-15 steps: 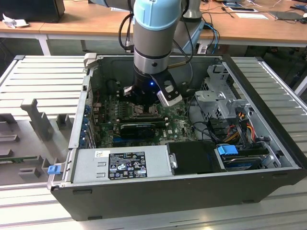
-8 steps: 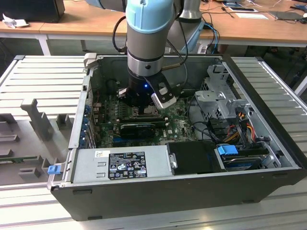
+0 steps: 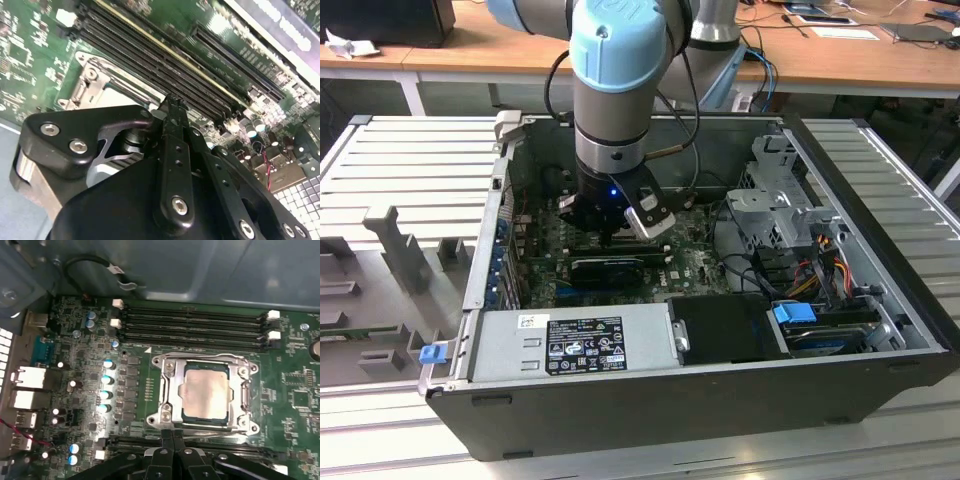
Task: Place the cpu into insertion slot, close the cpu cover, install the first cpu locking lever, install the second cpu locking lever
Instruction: 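Install the second cpu locking lever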
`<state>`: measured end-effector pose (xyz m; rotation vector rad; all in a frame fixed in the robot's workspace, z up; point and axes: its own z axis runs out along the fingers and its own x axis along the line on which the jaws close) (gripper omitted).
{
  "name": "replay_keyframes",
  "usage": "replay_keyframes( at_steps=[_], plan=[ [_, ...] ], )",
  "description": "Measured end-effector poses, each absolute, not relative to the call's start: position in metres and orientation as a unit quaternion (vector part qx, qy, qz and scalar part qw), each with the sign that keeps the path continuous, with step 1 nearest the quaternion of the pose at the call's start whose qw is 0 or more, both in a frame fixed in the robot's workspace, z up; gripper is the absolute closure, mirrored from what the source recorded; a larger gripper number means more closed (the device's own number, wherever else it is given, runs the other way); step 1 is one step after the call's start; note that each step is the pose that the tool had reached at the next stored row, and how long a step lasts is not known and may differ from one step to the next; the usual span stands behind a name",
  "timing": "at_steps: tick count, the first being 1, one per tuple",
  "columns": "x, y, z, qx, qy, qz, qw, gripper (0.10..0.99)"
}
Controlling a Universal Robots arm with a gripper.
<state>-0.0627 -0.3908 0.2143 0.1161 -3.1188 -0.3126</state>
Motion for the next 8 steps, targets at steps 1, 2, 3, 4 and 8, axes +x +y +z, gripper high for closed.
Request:
replay_keyframes(
  at_steps=[1, 2, 3, 4, 8],
  plan=[
    [-0.0657, -0.3910, 0.2137, 0.038, -0.994, -0.103, 0.002, 0.980],
    [-0.0677, -0.3911, 0.2132, 0.038, -0.994, -0.105, 0.002, 0.980],
    [-0.0708, -0.3915, 0.2118, 0.039, -0.994, -0.107, 0.002, 0.980],
    [-0.0730, -0.3927, 0.2101, 0.040, -0.993, -0.111, 0.002, 0.980],
    [-0.0751, -0.3990, 0.2077, 0.040, -0.991, -0.129, 0.001, 0.980]
  ],
)
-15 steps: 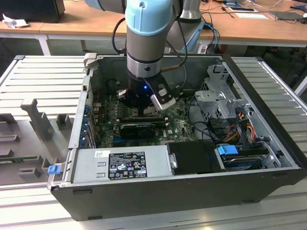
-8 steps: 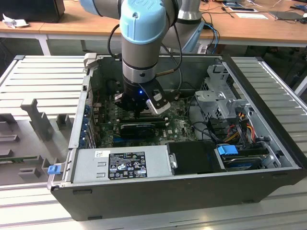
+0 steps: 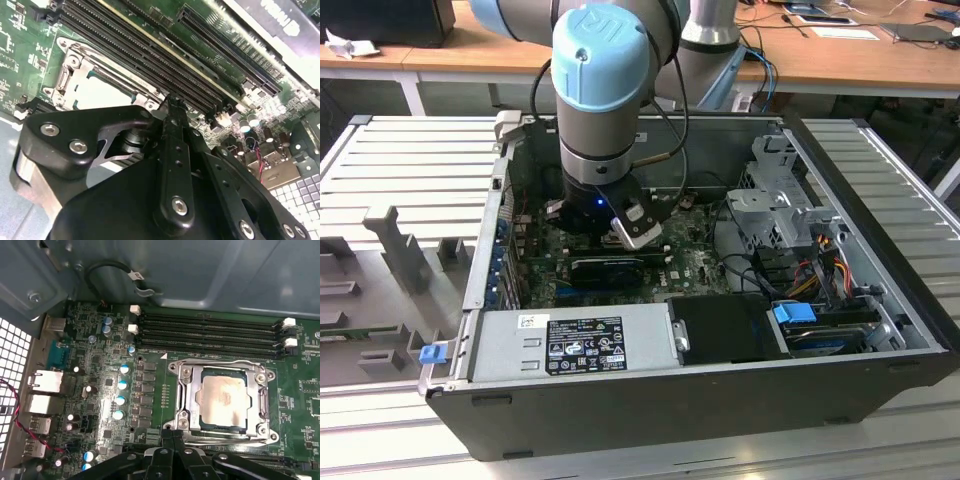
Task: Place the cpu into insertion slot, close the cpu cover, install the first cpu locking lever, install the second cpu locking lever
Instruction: 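Install the second cpu locking lever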
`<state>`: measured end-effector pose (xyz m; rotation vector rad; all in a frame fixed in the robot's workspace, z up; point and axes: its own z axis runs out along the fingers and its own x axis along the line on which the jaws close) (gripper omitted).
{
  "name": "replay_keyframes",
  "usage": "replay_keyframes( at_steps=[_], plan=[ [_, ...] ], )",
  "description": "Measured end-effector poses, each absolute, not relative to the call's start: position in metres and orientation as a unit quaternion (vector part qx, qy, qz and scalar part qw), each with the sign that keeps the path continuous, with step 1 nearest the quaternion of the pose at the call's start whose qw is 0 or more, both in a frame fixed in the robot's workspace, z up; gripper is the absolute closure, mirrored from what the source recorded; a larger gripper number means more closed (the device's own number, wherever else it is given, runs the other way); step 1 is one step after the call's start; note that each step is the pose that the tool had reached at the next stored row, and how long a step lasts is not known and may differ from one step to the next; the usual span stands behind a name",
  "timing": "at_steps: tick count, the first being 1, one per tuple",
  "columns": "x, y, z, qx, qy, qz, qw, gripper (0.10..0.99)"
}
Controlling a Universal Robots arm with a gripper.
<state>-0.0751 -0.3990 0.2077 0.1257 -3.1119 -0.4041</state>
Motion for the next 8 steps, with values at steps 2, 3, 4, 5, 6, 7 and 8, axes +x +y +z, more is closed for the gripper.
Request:
replay_keyframes(
  at_steps=[2, 3, 4, 5, 6, 7, 8],
  plan=[
    [-0.0755, -0.4007, 0.2064, 0.040, -0.990, -0.132, 0.000, 0.980],
    [-0.0755, -0.4010, 0.2061, 0.040, -0.990, -0.133, 0.000, 0.980],
    [-0.0755, -0.4014, 0.2057, 0.040, -0.990, -0.134, -0.001, 0.980],
    [-0.0755, -0.4019, 0.2053, 0.040, -0.990, -0.135, -0.001, 0.980],
    [-0.0756, -0.4024, 0.2046, 0.041, -0.990, -0.137, -0.001, 0.980],
    [-0.0755, -0.4027, 0.2034, 0.041, -0.989, -0.139, -0.002, 0.980],
    [-0.0755, -0.4027, 0.2026, 0.041, -0.989, -0.142, -0.003, 0.980]
  ],
)
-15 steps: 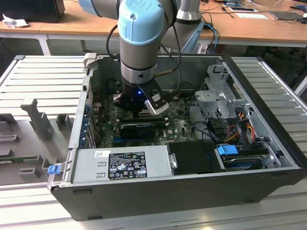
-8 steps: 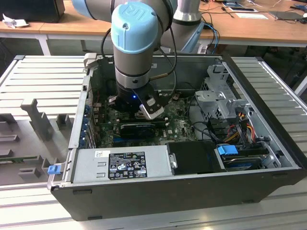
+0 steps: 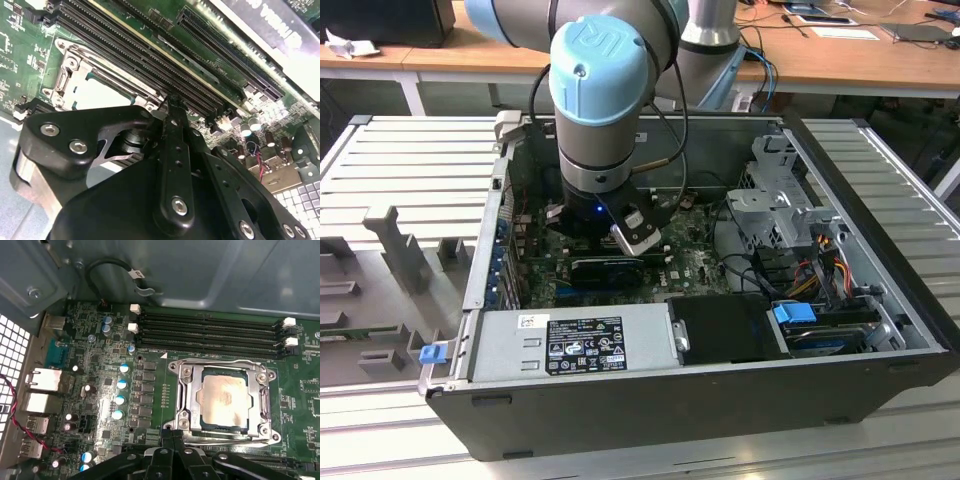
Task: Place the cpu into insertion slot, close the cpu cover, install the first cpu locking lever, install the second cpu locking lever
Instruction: 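Install the second cpu locking lever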
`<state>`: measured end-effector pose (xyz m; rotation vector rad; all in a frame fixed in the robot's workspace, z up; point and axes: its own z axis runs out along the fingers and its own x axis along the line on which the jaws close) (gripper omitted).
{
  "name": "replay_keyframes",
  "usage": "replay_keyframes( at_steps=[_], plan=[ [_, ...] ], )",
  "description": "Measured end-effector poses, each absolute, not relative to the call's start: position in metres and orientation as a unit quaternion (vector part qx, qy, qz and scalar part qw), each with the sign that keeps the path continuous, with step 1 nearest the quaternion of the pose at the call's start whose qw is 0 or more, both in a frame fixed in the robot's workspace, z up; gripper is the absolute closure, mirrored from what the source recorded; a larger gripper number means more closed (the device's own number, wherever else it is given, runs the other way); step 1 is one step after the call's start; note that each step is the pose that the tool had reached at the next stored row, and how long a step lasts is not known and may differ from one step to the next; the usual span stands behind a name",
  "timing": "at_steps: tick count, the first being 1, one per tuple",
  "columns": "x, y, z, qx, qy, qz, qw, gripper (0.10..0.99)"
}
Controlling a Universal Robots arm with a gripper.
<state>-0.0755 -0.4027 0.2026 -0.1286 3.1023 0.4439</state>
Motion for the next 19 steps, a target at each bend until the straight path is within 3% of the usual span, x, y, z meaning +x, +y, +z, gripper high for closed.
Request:
replay_keyframes(
  at_steps=[19],
  plan=[
    [-0.0756, -0.4026, 0.1984, -0.041, 0.985, 0.165, 0.004, 0.980]
  ],
)
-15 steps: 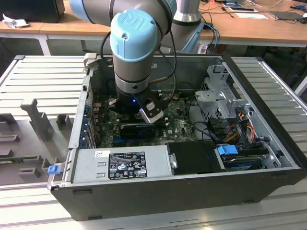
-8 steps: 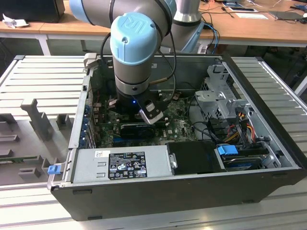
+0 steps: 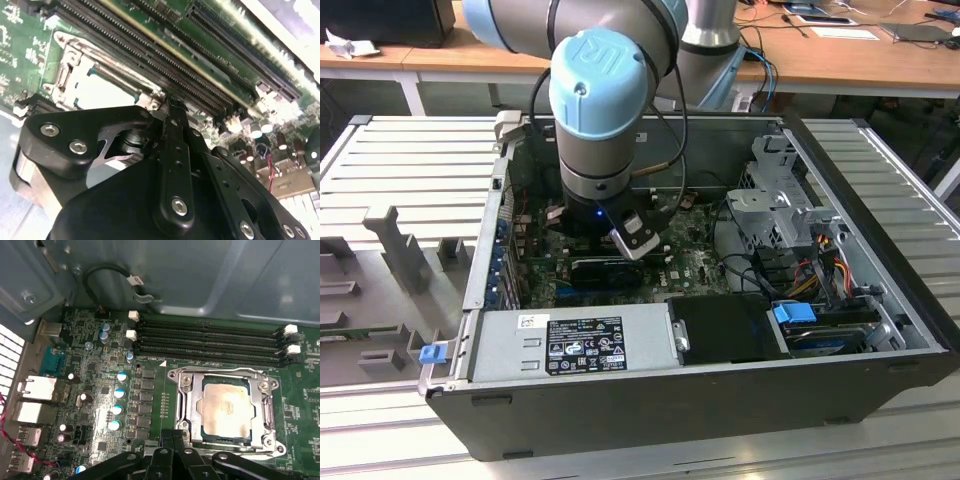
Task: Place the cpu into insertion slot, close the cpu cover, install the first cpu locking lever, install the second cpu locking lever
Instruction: 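Install the second cpu locking lever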
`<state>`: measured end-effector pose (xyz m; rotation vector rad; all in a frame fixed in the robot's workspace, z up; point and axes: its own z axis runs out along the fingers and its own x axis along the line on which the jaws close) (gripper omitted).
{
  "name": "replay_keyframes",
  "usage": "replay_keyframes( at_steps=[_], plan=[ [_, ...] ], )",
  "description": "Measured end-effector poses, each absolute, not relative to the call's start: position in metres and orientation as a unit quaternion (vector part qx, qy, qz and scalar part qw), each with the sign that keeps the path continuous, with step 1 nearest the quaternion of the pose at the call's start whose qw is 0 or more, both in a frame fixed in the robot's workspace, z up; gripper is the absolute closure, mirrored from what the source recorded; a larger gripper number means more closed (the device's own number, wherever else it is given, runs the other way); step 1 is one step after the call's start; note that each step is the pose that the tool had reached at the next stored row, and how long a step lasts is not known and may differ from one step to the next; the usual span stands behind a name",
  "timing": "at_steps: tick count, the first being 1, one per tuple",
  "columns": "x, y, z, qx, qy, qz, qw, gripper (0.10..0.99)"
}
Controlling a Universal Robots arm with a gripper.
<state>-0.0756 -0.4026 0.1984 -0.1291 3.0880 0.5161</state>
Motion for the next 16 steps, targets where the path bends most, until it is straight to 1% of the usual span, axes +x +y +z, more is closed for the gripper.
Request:
replay_keyframes(
  at_steps=[16],
  plan=[
    [-0.076, -0.403, 0.228, -0.041, 0.985, 0.167, 0.004, 0.980]
  ],
)
